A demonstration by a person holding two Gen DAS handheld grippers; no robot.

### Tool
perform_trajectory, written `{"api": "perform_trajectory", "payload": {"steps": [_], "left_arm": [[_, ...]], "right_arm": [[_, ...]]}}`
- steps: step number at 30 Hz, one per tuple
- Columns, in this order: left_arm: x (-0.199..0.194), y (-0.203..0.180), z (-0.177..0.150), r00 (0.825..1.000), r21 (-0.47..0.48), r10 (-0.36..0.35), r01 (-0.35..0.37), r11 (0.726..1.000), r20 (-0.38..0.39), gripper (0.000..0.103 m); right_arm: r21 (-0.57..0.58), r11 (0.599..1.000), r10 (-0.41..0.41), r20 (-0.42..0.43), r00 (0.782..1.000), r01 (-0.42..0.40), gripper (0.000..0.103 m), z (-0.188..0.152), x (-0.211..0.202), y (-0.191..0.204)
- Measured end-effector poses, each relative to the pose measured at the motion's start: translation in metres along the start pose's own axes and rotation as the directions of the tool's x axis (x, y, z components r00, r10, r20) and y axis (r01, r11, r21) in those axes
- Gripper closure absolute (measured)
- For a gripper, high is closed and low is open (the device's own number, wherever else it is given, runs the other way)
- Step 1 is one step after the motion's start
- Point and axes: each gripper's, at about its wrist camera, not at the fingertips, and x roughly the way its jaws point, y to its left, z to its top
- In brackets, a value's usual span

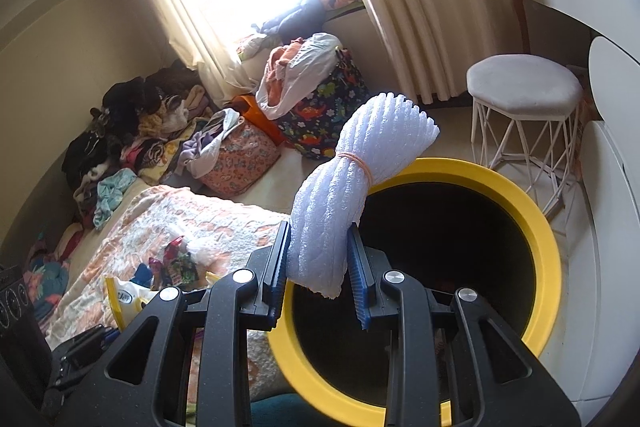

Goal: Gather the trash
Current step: 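Carry the foam net and yellow wrapper over the trash bin, then open both tools to drop the net and wrapper into the bin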

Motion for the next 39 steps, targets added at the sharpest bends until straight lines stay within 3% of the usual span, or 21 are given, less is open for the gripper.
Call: {"api": "perform_trajectory", "payload": {"steps": [14, 29, 36, 39], "left_arm": [[0.043, -0.018, -0.001, 0.997, 0.048, -0.035, 0.038, 0.998, -0.063, 0.090], [0.089, -0.012, 0.003, 0.990, -0.006, -0.046, 0.046, 0.999, -0.130, 0.090], [0.096, -0.011, 0.000, 0.988, -0.008, -0.064, 0.064, 0.998, -0.139, 0.089], [0.095, -0.008, 0.000, 0.990, -0.021, -0.071, 0.069, 0.997, -0.125, 0.072]], "right_arm": [[0.062, 0.997, -0.032, -0.030, 0.999, 0.034, 0.077, 0.000, 0.007, -0.035], [0.089, 0.995, -0.034, -0.120, 0.992, 0.045, 0.076, -0.005, 0.026, -0.053], [0.082, 0.995, -0.051, -0.129, 0.990, 0.062, 0.069, -0.007, 0.029, -0.054], [0.084, 0.994, -0.061, -0.128, 0.990, 0.072, 0.064, -0.007, 0.030, -0.053]]}}
